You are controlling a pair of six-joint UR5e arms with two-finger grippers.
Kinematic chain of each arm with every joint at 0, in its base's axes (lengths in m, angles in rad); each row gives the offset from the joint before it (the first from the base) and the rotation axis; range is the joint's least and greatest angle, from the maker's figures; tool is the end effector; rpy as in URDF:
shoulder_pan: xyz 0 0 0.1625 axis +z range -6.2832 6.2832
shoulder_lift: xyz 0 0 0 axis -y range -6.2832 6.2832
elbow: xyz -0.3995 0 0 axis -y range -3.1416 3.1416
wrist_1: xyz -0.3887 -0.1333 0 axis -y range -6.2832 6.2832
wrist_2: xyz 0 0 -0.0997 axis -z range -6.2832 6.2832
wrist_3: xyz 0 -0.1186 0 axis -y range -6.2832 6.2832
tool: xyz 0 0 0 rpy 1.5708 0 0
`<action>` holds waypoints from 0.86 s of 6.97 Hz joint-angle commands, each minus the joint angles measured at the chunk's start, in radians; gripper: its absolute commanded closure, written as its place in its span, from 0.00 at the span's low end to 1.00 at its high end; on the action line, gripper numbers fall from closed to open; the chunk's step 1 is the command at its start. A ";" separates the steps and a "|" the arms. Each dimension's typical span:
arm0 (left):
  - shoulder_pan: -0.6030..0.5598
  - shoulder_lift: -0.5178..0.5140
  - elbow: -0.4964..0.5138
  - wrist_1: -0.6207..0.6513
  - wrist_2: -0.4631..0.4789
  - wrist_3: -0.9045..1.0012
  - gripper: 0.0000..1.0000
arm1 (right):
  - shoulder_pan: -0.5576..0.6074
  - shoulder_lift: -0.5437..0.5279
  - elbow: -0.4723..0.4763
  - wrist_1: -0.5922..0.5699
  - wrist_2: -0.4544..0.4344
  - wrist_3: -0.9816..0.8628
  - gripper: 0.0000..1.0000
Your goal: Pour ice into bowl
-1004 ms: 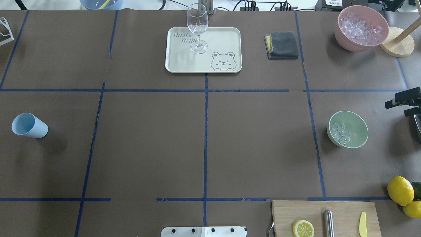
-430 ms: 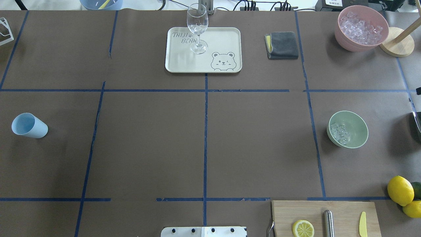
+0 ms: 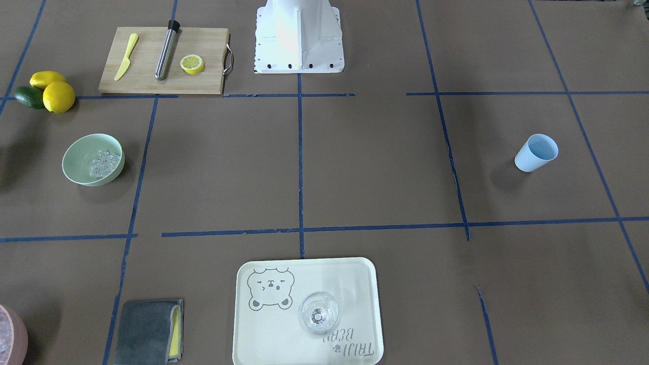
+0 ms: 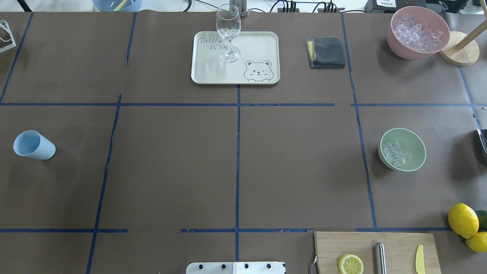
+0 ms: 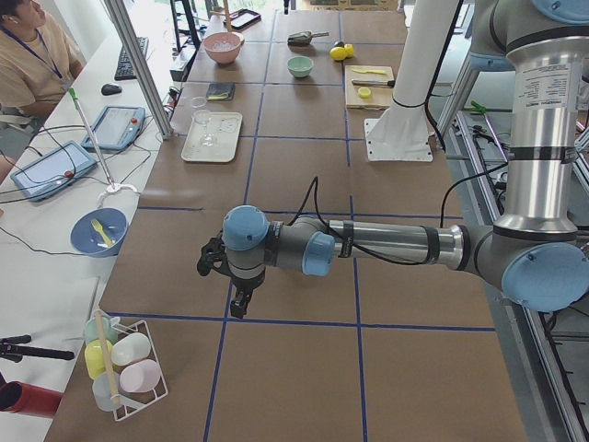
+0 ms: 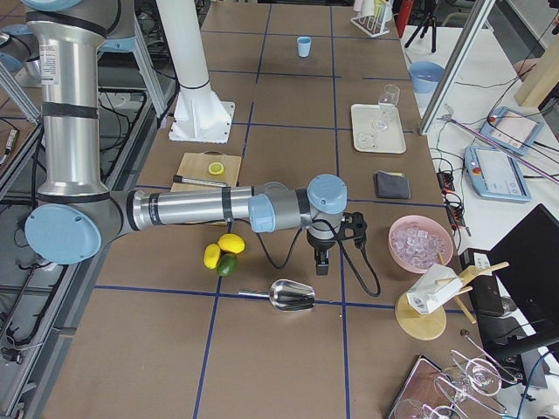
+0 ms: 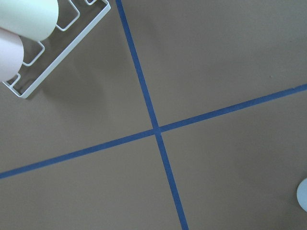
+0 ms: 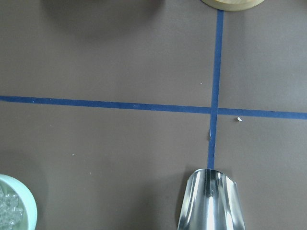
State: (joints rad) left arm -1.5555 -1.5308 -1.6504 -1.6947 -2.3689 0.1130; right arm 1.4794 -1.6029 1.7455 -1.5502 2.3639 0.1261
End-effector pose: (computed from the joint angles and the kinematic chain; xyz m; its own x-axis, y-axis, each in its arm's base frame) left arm -0.0410 -0.4850 0.6117 0.6901 0.2377 -0.6836 -0.0935 0.9659 0.2414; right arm 0.0044 -0.4863 0.5725 0.6940 -0.0543 0.7179 0.0028 0.9973 0.0728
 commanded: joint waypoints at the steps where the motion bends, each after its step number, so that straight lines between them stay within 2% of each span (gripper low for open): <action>1: -0.005 0.037 -0.031 0.000 -0.003 0.011 0.00 | 0.019 -0.005 0.094 -0.157 -0.045 -0.080 0.00; 3: -0.003 0.084 -0.055 -0.002 0.000 0.010 0.00 | 0.016 -0.014 0.088 -0.151 -0.040 -0.074 0.00; 6: 0.000 0.057 -0.080 0.009 -0.001 0.010 0.00 | 0.015 -0.016 0.069 -0.143 -0.035 -0.063 0.00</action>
State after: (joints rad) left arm -1.5571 -1.4571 -1.7164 -1.6965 -2.3693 0.1234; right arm 1.4948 -1.6274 1.8178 -1.6967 2.3289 0.0624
